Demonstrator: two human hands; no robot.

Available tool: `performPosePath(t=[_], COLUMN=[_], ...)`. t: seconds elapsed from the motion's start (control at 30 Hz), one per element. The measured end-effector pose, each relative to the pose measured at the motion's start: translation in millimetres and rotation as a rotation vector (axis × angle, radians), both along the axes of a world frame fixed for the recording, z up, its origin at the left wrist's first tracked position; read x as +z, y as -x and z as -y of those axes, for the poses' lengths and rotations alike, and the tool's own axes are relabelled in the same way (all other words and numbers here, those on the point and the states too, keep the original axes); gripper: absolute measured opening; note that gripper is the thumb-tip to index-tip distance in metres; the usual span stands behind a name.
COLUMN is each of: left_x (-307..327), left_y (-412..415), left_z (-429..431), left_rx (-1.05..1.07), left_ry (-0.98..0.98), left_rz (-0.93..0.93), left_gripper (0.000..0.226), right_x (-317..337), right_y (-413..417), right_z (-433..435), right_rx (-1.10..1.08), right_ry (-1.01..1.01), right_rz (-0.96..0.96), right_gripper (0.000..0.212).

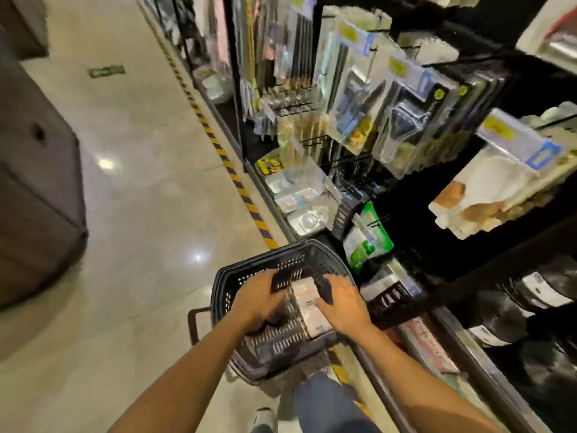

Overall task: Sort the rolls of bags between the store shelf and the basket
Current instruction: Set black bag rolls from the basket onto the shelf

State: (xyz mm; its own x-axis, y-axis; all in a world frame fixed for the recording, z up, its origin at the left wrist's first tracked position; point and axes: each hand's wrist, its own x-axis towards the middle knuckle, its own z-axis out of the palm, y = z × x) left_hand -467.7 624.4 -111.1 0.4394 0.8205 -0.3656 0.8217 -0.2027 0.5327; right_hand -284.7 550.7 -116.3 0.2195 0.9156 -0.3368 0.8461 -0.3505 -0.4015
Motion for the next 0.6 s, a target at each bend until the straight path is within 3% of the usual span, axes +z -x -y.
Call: performPosePath(t=[0.37,0.47,0.6], left_x=[-52,-83,-141], left_y=[9,2,-4], left_z=[-20,-24,-26], left_rx=[0.574,0.682,0.771], left_ry=[0.227,0.278,0.349], left_rz=[-0.026,-0.007,0.024], left_gripper=[0.059,0.049,0.052], right_x=[-77,-115,-172], right_y=[-10,-13,-14], right_z=[-88,-100,-111], right_rx=[0.304,0.287,0.264], right_ry=[0.261,0.278,0.325], right_rz=[-0.128,-0.177,-0.203], right_gripper=[0.063,0.063,0.067])
